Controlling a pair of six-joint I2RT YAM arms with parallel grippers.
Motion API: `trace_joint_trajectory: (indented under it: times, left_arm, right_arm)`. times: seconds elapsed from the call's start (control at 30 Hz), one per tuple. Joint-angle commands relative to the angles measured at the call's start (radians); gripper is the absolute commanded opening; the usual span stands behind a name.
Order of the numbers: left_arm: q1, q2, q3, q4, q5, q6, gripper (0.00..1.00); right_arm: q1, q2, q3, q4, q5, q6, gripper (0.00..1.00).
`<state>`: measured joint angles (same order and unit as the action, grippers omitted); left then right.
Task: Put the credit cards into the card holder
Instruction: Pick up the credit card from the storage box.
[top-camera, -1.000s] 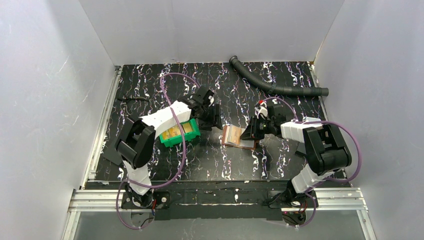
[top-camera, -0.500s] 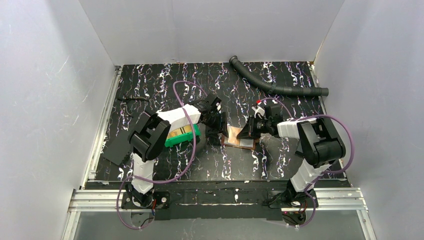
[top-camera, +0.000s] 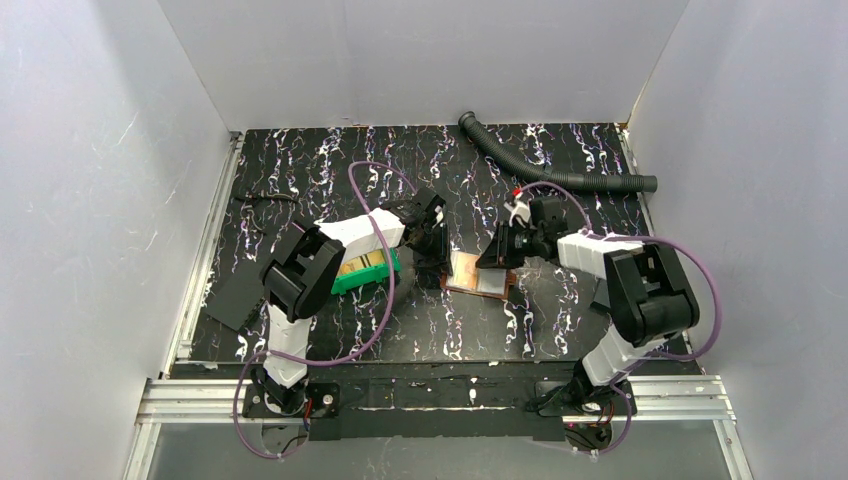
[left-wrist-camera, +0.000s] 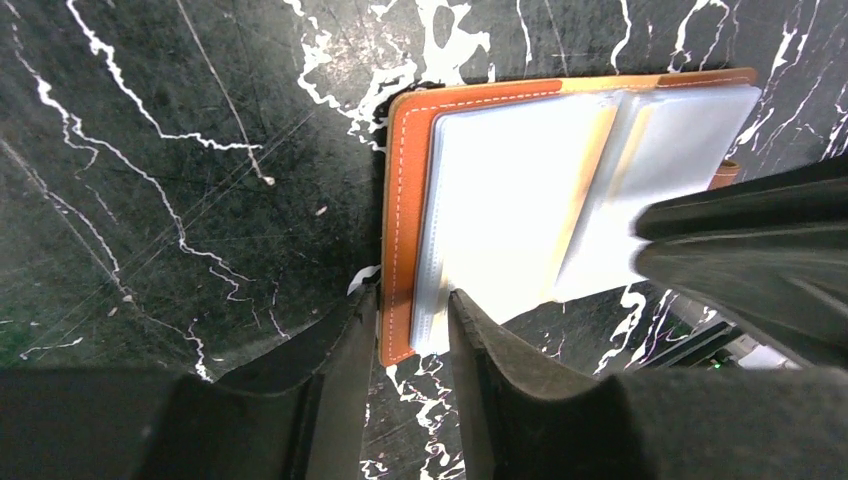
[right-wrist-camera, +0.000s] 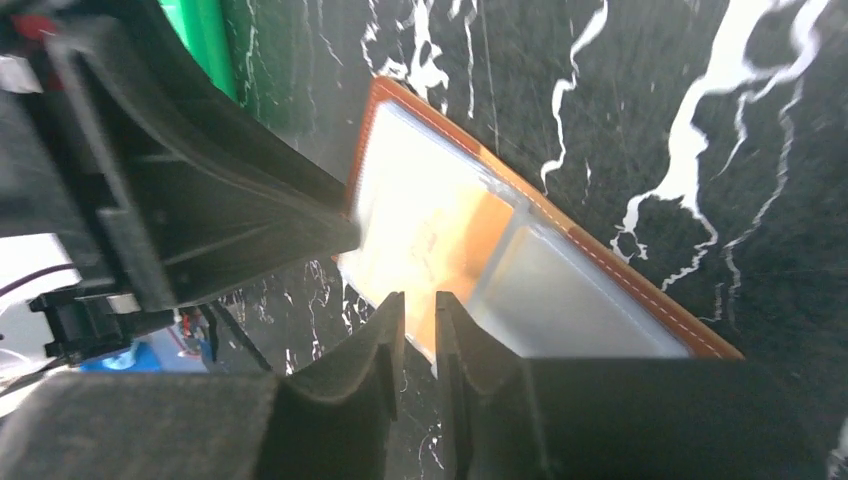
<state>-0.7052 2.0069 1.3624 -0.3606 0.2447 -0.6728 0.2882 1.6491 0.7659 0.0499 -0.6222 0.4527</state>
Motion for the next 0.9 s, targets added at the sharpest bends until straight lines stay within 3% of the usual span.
trace_joint_trajectory:
  times: [0.0,0.13,0.27,0.5,0.67,0.87]
  left_arm:
    - [-0.006,-0.002,-0.006,-0.060,-0.051,0.027,0.31]
    - [-0.006,-0.038,0.047,-0.119,-0.064,0.057,0.33]
    - [0.004,-0.119,0.102,-0.181,-0.063,0.082,0.41]
    - [0.078,-0.403,0.102,-0.317,-0.053,0.135,0.57]
    - [0.207,-0.647,-0.007,-0.418,-0.043,0.171,0.63]
    - [0.463,-0.860,-0.158,-0.536,-0.063,0.207,0.69]
  right_arm:
    - [-0.003,-0.100,0.114,-0.187,0.104,-0.109,0.30]
    - [-0.001,-0.124,0.148,-0.251,0.148,-0.136,0.39]
    - [0.005,-0.138,0.181,-0.265,0.148,-0.130,0.44]
    - [0.110,-0.145,0.262,-0.190,0.175,-0.054,0.58]
    - [0.253,-0.080,0.322,-0.036,0.185,0.072,0.64]
    - [0.432,0.088,0.495,0.055,0.235,0.167,0.64]
